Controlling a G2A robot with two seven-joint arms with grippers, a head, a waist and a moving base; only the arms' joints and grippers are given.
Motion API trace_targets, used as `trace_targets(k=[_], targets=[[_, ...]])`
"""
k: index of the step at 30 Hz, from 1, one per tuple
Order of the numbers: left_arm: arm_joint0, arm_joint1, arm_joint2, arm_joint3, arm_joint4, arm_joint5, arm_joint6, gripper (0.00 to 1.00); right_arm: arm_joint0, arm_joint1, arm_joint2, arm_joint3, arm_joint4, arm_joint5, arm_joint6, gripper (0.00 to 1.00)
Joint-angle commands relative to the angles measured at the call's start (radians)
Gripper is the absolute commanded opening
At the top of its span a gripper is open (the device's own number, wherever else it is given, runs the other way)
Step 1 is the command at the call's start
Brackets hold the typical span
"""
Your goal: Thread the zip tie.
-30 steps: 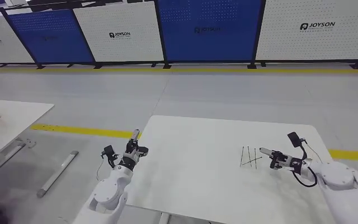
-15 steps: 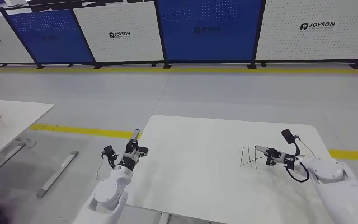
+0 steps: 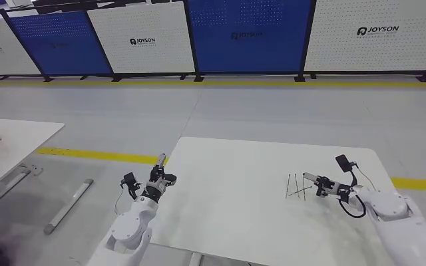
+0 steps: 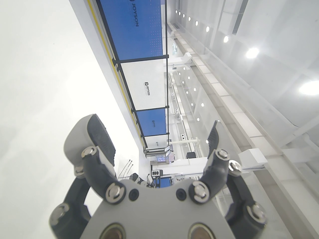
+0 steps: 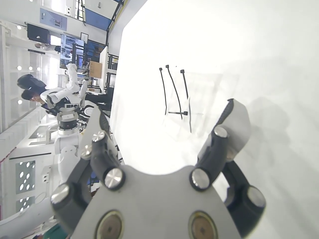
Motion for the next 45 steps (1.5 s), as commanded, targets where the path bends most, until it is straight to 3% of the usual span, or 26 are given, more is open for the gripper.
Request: trace_targets(k=[1,9,11,20,26,45], targets=[[0.000,0.000,0.000,0.000,0.000,0.000,0.000,1.00,-0.002,0.002,0.003,-0.004,-0.001,0.005,0.002,0.49],[0.000,0.000,0.000,0.000,0.000,0.000,0.000,1.00,-0.003,0.005,0.009,0.000,0.002,0.029,0.019,0.43],[0.000,0.000,0.000,0.000,0.000,0.000,0.000,1.00,0.000,0.006,0.010,0.007,0.003,0.028,0.021,0.39],[0.000,0.000,0.000,0.000,0.000,0.000,0.000,1.00,0.001,0.006,0.008,0.033,0.000,0.026,0.021,0.39],[0.000,0.000,0.000,0.000,0.000,0.000,0.000,1.00,0.011,0.003,-0.001,0.050,0.001,0.027,0.020,0.28],[0.000,0.000,0.000,0.000,0.000,0.000,0.000,1.00,0.019,-0.001,-0.011,0.076,0.001,0.016,0.019,0.19]])
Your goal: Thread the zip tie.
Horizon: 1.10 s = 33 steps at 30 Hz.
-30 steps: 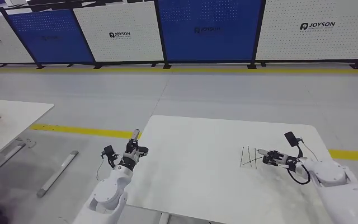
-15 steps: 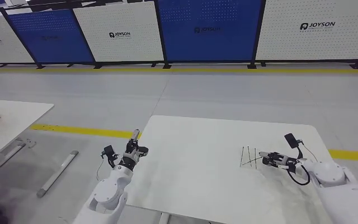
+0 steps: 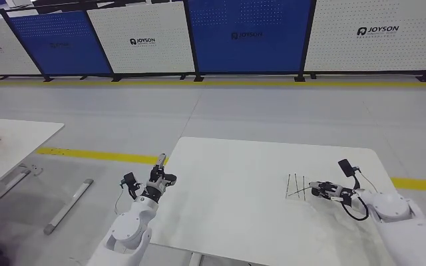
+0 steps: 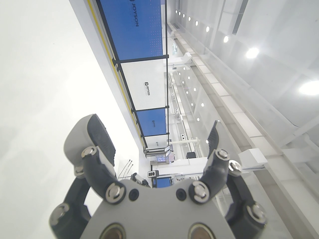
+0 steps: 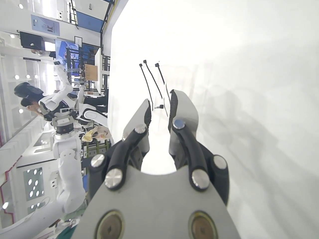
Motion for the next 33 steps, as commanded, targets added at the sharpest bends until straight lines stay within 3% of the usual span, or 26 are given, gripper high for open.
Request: trace_targets(k=[1,5,9,29,33], targets=[[0.000,0.000,0.000,0.000,0.000,0.000,0.000,1.00,0.001,0.000,0.000,0.000,-0.001,0.000,0.000,0.18],[0.000,0.000,0.000,0.000,0.000,0.000,0.000,1.00,0.003,0.001,0.001,0.001,-0.001,0.002,0.003,0.23],[0.000,0.000,0.000,0.000,0.000,0.000,0.000,1.00,0.009,-0.001,-0.003,0.005,-0.002,0.008,0.004,0.17],[0.000,0.000,0.000,0.000,0.000,0.000,0.000,1.00,0.041,-0.013,-0.025,0.053,0.001,0.005,0.005,0.13],[0.000,0.000,0.000,0.000,0.000,0.000,0.000,1.00,0.042,-0.014,-0.025,0.058,0.006,-0.001,0.010,0.04]])
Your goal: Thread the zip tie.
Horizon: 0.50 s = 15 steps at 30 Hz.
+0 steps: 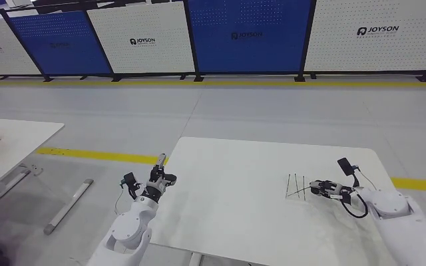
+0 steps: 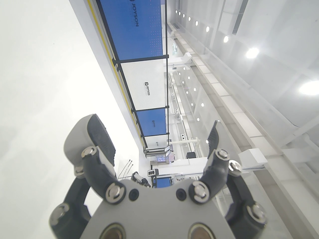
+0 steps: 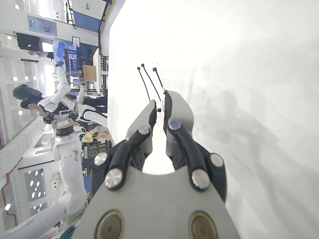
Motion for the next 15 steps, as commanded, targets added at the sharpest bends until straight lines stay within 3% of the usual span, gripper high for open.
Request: trace_targets(k=[1,15], targets=[[0.000,0.000,0.000,0.000,0.000,0.000,0.000,1.00,0.000,0.000,0.001,0.002,0.003,-0.005,0.003,0.00],[0.000,0.000,0.000,0.000,0.000,0.000,0.000,1.00,-0.007,0.008,0.017,0.000,0.009,-0.024,0.014,0.00]])
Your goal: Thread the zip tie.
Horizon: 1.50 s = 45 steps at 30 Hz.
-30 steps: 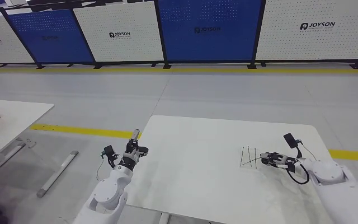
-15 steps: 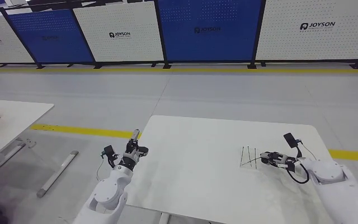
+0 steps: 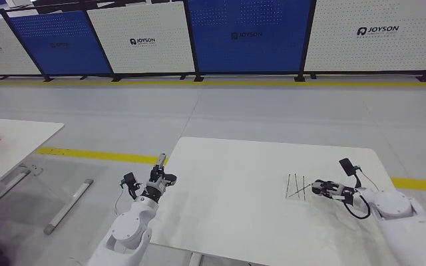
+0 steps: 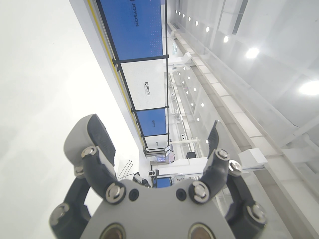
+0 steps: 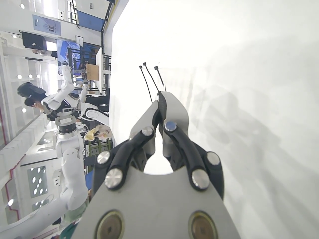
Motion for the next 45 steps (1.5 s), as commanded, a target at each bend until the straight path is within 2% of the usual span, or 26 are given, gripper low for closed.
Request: trace_targets(k=[1,8,9,11,12,13,14,20,25,32,40,45], targets=[[0.000,0.000,0.000,0.000,0.000,0.000,0.000,1.00,-0.002,0.002,0.003,-0.002,0.000,-0.002,0.000,0.00],[0.000,0.000,0.000,0.000,0.000,0.000,0.000,1.00,-0.014,0.009,0.016,-0.016,-0.001,-0.007,0.004,0.00],[0.000,0.000,0.000,0.000,0.000,0.000,0.000,1.00,-0.016,0.010,0.018,-0.019,-0.001,-0.007,0.005,0.03],[0.000,0.000,0.000,0.000,0.000,0.000,0.000,1.00,-0.019,0.012,0.021,-0.025,-0.001,-0.007,0.004,0.18],[0.000,0.000,0.000,0.000,0.000,0.000,0.000,1.00,-0.022,0.013,0.023,-0.030,-0.002,-0.006,0.003,0.20],[0.000,0.000,0.000,0.000,0.000,0.000,0.000,1.00,-0.024,0.014,0.024,-0.034,-0.002,-0.006,0.003,0.26],[0.000,0.000,0.000,0.000,0.000,0.000,0.000,1.00,-0.025,0.015,0.025,-0.039,-0.004,-0.005,0.003,0.27],[0.000,0.000,0.000,0.000,0.000,0.000,0.000,1.00,-0.027,0.015,0.019,-0.069,-0.021,0.023,-0.001,0.24],[0.000,0.000,0.000,0.000,0.000,0.000,0.000,1.00,-0.014,0.012,0.007,-0.069,-0.034,0.051,-0.004,0.16],[0.000,0.000,0.000,0.000,0.000,0.000,0.000,1.00,0.007,0.004,-0.016,-0.058,-0.056,0.078,-0.011,0.19],[0.000,0.000,0.000,0.000,0.000,0.000,0.000,1.00,0.026,-0.007,-0.038,-0.032,-0.067,0.088,-0.027,0.15],[0.000,0.000,0.000,0.000,0.000,0.000,0.000,1.00,0.033,-0.010,-0.045,-0.024,-0.072,0.087,-0.028,0.16]])
